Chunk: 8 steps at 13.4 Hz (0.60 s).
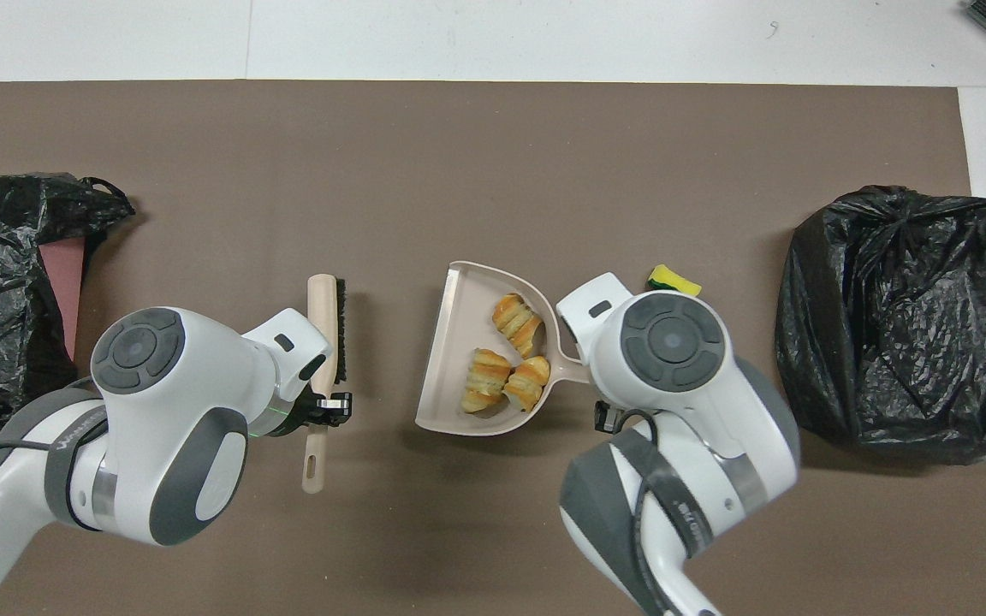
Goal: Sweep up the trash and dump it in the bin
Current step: 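Carry the dustpan to the nearby black bag and tip it with the right gripper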
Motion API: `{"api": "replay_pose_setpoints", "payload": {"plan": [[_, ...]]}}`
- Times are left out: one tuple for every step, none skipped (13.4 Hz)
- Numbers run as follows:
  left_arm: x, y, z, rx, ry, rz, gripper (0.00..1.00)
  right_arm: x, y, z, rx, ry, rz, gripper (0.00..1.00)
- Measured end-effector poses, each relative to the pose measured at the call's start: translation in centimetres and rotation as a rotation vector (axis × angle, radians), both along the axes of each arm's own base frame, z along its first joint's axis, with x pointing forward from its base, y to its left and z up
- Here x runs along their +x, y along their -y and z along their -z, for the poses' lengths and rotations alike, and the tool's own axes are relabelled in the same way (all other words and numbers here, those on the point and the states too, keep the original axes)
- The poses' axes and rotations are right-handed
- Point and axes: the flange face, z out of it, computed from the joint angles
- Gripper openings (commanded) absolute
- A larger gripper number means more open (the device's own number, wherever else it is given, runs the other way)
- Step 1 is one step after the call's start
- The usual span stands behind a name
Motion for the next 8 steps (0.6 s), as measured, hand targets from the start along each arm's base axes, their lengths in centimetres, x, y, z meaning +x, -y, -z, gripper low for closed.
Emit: {"api": "replay_pose_setpoints", "payload": {"plan": [[-0.5,0.1,0.2,0.004,-0.006,0.003,0.0,0.4,1.7,-1.7,0.007,0.014,0.03,0.0],[-1.2,0.5,0.5,0.01,-0.012,0.006,0.0,0.7,3.7,-3.5,0.012,0.024,0.06,0.0],[-2.1,1.5,0.7,0.018,-0.016,0.003,0.0,0.9,6.1,-5.5,0.012,0.028,0.083,0.0],[-3.1,2.8,0.9,0.027,-0.017,-0.007,0.0,1.2,8.8,-7.4,0.014,0.033,0.1,0.0],[-4.5,4.6,1.3,0.036,-0.014,-0.015,0.0,1.5,12.2,-9.1,0.017,0.046,0.116,0.0],[-5.9,6.4,1.8,0.046,-0.012,-0.021,0.0,1.8,16.0,-10.3,0.02,0.06,0.128,0.0],[-7.4,8.1,2.2,0.055,-0.011,-0.026,0.0,2.0,20.3,-11.3,0.02,0.07,0.129,0.0],[-9.1,9.8,2.7,0.06,-0.003,-0.029,0.0,2.1,24.9,-11.9,0.017,0.072,0.123,0.0]]}}
